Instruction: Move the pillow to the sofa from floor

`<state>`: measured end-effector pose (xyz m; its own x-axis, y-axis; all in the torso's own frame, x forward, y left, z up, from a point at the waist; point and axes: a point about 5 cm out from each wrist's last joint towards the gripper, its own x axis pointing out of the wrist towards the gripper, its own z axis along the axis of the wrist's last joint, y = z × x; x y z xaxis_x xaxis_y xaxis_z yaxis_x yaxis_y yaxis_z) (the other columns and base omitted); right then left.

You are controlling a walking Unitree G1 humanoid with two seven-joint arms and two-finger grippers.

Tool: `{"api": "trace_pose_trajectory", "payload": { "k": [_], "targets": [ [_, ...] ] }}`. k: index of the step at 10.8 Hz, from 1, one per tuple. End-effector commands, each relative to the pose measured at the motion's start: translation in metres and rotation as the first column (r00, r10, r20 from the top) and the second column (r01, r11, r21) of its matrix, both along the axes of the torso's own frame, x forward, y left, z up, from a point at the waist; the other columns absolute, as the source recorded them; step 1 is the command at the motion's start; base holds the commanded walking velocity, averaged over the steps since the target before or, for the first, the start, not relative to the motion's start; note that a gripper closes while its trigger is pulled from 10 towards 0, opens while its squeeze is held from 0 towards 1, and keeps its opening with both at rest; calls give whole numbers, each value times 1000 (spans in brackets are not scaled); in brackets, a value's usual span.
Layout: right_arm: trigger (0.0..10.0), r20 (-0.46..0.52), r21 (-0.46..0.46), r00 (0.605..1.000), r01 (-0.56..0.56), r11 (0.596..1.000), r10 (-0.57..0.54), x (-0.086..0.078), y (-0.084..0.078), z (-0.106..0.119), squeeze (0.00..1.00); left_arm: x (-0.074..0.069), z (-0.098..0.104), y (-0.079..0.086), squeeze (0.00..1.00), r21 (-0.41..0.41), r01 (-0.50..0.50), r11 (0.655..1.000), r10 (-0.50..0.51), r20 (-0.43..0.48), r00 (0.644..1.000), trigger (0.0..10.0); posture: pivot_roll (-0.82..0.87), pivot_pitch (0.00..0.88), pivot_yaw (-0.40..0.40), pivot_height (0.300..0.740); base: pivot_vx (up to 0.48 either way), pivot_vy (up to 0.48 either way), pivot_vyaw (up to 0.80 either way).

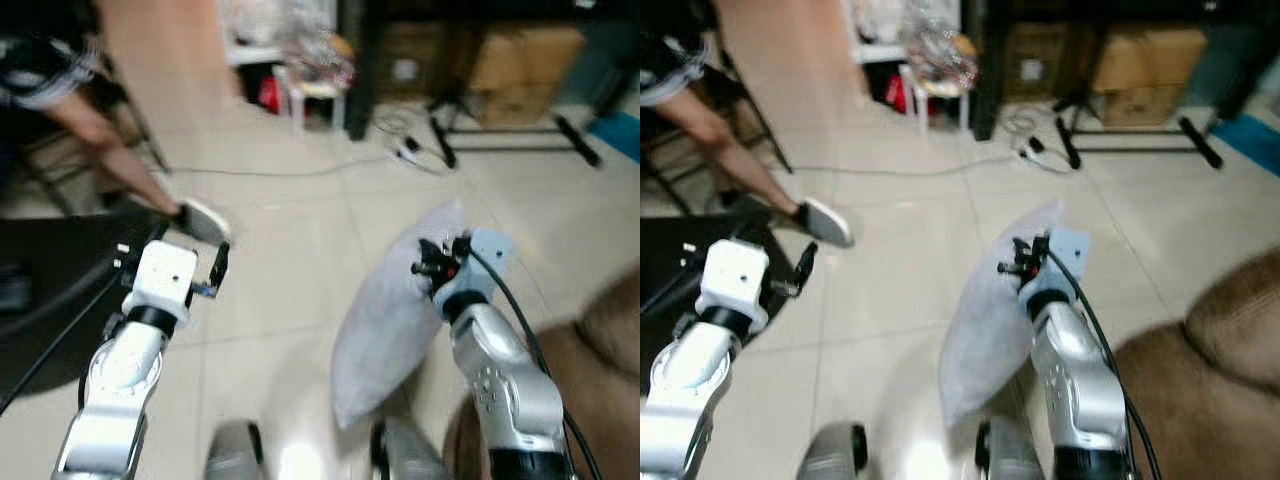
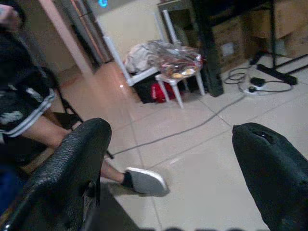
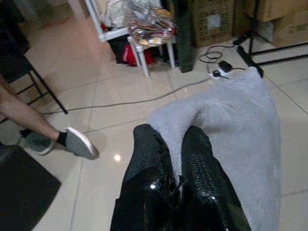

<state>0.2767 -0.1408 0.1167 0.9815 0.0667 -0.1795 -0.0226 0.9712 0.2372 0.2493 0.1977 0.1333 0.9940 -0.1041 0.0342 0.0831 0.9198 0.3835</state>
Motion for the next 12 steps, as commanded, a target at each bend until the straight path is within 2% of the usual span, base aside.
{"api": "trace_pose_trajectory", "payload": {
  "k": [1,3,7,10,12],
  "targets": [
    [10000,67,-6,997,27,1000,-27,2,-6,13,0,0,-2,0,0,5,-1,1000,1,-4,1000,10000,-12,0,-39,710,0,0,0],
    [10000,60,-21,998,31,999,-30,3,-8,11,0,0,-3,-2,0,1,2,1000,-2,-4,1000,10000,-16,0,-39,739,0,0,0],
    [10000,38,-43,998,52,998,-51,2,-14,8,0,1,-6,-6,0,-5,15,1000,-15,-9,1000,10000,-22,0,-41,740,0,0,0],
    [10000,7,-96,998,55,994,-54,-2,-14,2,0,0,-7,-4,0,-2,17,1000,-17,-15,1000,10000,-24,0,-41,740,0,0,0],
    [10000,-24,-94,997,77,993,-80,-6,-18,-4,0,-1,-9,-3,0,-5,11,1000,-11,-26,1000,10000,-29,0,-46,740,0,0,-800]
  ]
}}
